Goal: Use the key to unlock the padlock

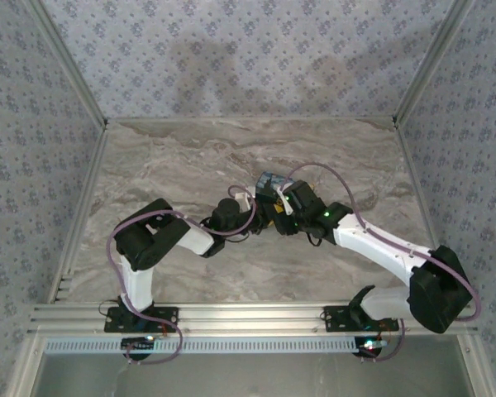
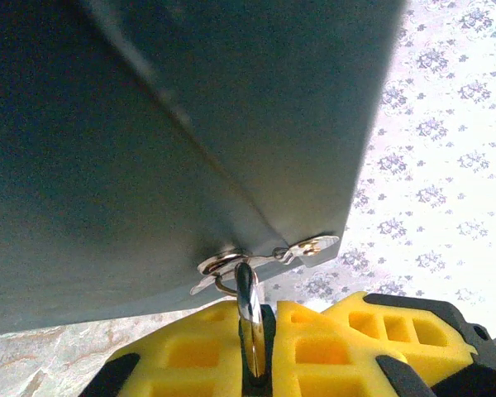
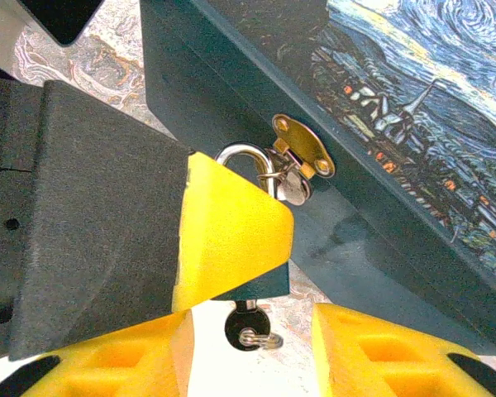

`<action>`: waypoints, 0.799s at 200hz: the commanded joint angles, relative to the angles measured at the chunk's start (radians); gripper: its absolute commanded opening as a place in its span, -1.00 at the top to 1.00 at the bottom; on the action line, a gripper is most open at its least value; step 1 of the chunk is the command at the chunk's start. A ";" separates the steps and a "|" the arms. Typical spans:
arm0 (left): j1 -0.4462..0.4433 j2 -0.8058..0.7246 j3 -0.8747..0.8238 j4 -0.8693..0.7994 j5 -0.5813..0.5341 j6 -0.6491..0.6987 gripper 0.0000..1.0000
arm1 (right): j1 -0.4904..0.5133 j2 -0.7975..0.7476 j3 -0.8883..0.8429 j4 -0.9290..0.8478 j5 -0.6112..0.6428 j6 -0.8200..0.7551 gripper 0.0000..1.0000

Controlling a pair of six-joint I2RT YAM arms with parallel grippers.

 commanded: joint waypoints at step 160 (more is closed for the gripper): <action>0.000 -0.062 0.035 0.031 0.064 0.000 1.00 | 0.035 0.089 0.097 -0.028 0.106 -0.065 0.40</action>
